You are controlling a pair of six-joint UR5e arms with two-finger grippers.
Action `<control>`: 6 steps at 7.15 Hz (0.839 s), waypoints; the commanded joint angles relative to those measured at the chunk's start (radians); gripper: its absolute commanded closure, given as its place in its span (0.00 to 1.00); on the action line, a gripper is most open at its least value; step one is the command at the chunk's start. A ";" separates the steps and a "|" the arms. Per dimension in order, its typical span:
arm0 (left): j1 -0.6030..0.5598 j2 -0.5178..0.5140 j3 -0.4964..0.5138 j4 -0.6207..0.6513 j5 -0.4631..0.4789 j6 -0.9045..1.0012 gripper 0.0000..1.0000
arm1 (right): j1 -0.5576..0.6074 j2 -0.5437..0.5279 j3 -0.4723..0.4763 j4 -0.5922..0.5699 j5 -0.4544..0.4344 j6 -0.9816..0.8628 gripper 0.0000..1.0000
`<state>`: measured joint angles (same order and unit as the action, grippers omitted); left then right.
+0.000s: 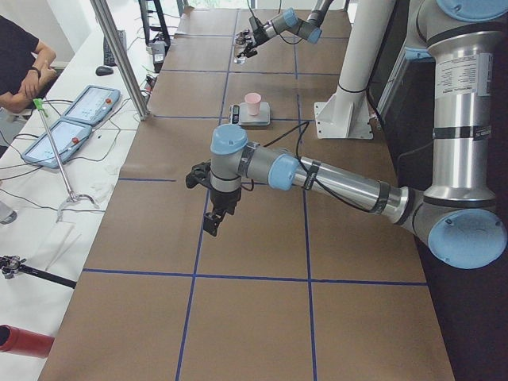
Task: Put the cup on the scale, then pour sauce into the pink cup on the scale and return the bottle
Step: 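Lift the sauce bottle and carry it toward the pink cup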
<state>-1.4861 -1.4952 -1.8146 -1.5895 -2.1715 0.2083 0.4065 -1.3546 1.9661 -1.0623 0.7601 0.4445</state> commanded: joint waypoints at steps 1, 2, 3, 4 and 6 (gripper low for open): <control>-0.010 -0.003 0.032 -0.012 -0.010 0.003 0.00 | -0.104 0.075 -0.018 -0.146 -0.184 -0.029 1.00; -0.010 -0.011 0.061 -0.033 -0.011 0.003 0.00 | -0.138 0.083 -0.038 -0.172 -0.224 -0.027 1.00; -0.010 -0.008 0.083 -0.078 -0.011 0.009 0.00 | -0.158 0.083 -0.070 -0.173 -0.258 -0.027 1.00; -0.011 -0.005 0.084 -0.113 -0.011 0.010 0.00 | -0.173 0.086 -0.100 -0.173 -0.289 -0.027 1.00; -0.011 -0.003 0.089 -0.115 -0.010 0.010 0.00 | -0.184 0.161 -0.203 -0.174 -0.306 -0.027 1.00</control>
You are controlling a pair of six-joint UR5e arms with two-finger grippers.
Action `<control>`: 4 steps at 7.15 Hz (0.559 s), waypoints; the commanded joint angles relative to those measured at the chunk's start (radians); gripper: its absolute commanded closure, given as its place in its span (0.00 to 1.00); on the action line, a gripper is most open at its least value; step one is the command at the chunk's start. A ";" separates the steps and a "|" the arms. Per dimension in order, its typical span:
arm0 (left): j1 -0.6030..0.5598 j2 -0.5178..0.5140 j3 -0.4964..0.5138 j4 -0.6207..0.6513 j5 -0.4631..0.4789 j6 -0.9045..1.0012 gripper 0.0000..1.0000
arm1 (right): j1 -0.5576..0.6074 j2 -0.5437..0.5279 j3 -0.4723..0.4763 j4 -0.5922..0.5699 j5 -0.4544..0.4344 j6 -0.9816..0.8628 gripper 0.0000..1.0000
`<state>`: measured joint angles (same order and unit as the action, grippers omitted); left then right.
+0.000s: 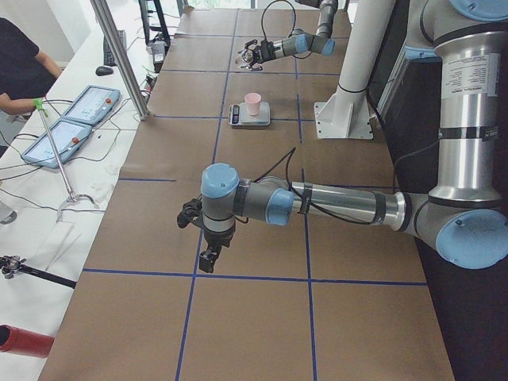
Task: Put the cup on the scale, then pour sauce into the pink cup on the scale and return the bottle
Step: 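Lift the sauce bottle and carry it toward the pink cup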
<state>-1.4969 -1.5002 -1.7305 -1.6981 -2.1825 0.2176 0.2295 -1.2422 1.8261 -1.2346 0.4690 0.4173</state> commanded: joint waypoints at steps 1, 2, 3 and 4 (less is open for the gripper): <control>-0.002 0.002 0.006 -0.006 0.003 0.000 0.00 | -0.007 0.076 -0.108 -0.020 -0.041 -0.002 1.00; -0.003 0.002 0.014 -0.006 0.003 0.000 0.00 | -0.007 0.090 -0.108 -0.072 -0.050 -0.002 1.00; -0.006 -0.002 0.020 -0.006 0.003 0.002 0.00 | -0.009 0.095 -0.108 -0.129 -0.085 -0.017 1.00; -0.016 -0.002 0.022 -0.006 0.004 0.002 0.00 | -0.007 0.118 -0.107 -0.166 -0.110 -0.100 1.00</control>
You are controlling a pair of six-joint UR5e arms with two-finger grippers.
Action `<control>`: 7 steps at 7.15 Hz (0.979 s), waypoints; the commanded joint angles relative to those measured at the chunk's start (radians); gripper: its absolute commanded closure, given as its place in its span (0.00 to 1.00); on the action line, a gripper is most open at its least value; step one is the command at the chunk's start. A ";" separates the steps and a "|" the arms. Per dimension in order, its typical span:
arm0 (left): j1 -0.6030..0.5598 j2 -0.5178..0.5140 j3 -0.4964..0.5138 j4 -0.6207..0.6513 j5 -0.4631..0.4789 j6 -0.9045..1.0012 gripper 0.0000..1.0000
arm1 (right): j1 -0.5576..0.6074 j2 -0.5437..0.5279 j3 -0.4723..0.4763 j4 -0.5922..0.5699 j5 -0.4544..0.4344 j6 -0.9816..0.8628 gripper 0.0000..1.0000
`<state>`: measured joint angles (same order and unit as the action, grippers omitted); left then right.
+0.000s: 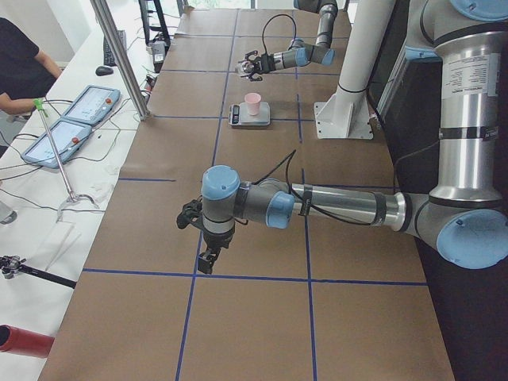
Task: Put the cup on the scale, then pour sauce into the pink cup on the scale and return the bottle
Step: 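Tilt the bottle spout over the pink cup to pour sauce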
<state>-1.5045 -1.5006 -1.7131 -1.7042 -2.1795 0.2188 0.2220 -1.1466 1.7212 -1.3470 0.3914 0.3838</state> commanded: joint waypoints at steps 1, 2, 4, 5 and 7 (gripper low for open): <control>-0.008 -0.001 0.006 0.000 0.001 0.001 0.00 | 0.002 0.021 -0.003 -0.057 -0.064 -0.136 1.00; -0.008 -0.006 0.012 0.000 0.001 -0.001 0.00 | 0.003 0.019 -0.005 -0.057 -0.106 -0.211 1.00; -0.010 -0.009 0.020 0.000 0.001 -0.001 0.00 | 0.003 0.019 -0.005 -0.057 -0.178 -0.380 1.00; -0.014 -0.009 0.021 0.000 0.001 -0.001 0.00 | 0.002 0.019 -0.006 -0.057 -0.192 -0.422 1.00; -0.014 -0.013 0.042 0.000 0.000 -0.001 0.00 | 0.000 0.021 -0.031 -0.057 -0.259 -0.540 1.00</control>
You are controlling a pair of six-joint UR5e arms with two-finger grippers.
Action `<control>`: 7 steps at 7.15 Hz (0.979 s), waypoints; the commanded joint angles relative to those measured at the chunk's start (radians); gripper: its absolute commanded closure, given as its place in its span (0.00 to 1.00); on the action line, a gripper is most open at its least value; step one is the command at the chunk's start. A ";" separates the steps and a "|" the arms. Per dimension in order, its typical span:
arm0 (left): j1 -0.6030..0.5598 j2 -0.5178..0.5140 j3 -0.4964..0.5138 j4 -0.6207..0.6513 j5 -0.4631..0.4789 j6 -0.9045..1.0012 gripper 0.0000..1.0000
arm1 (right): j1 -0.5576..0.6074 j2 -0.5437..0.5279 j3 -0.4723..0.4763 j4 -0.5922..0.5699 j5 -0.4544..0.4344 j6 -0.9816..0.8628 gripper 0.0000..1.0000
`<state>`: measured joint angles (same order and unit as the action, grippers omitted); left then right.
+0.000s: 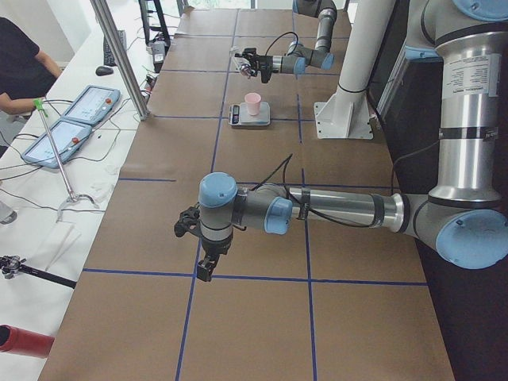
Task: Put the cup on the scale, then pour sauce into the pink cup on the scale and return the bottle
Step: 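Tilt the bottle spout over the pink cup to pour sauce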
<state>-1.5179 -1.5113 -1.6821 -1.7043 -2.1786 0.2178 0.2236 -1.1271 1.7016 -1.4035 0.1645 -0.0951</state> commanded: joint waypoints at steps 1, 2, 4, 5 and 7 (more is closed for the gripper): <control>-0.002 -0.019 0.033 0.000 0.000 0.000 0.00 | -0.001 0.001 -0.011 0.000 -0.034 -0.092 1.00; -0.007 -0.029 0.047 0.000 0.000 0.000 0.00 | -0.001 0.003 -0.011 0.000 -0.045 -0.113 1.00; -0.008 -0.032 0.047 0.000 -0.001 0.000 0.00 | -0.001 0.003 -0.010 0.000 -0.048 -0.121 1.00; -0.008 -0.032 0.048 0.000 -0.001 0.000 0.00 | -0.001 0.003 -0.010 0.000 -0.051 -0.121 1.00; -0.008 -0.032 0.048 0.002 -0.003 0.000 0.00 | -0.001 0.003 -0.007 0.001 -0.082 -0.150 1.00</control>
<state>-1.5262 -1.5431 -1.6347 -1.7039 -2.1808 0.2179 0.2225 -1.1244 1.6923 -1.4033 0.0969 -0.2289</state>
